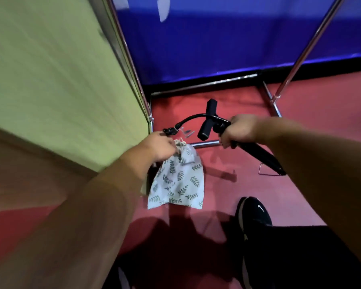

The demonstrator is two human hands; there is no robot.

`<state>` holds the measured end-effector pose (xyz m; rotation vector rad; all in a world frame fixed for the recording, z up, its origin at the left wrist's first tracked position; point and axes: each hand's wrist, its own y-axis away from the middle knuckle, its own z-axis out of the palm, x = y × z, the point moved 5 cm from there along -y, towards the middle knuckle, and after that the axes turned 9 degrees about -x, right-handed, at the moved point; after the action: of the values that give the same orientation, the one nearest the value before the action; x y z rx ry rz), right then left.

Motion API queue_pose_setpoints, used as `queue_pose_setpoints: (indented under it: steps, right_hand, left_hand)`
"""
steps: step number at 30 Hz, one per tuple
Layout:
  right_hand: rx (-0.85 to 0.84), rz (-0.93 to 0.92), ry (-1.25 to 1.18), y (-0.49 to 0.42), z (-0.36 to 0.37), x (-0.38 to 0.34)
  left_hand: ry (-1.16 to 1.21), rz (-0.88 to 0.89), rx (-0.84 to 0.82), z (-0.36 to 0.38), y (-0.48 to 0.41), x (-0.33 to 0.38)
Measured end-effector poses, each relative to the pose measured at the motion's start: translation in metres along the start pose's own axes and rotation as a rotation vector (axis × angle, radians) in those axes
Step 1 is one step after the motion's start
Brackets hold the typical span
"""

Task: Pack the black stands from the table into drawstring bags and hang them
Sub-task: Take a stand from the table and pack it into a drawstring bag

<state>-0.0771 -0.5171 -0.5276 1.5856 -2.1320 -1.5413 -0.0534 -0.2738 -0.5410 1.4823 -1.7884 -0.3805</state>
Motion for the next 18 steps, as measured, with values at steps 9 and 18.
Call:
queue_pose_setpoints:
  steps: [9, 18]
  right_hand:
    - [0.182, -0.318, -0.282, 0.151, -0.012, -0.081]
    - [0.292, -0.511, -0.644, 0.238, 0.032, -0.101]
  left_hand:
    - [0.011, 0.055, 0.416, -0.081, 0.137, 0.034]
    - [0.641, 0.174, 0.686, -0.075, 0.241, 0.031]
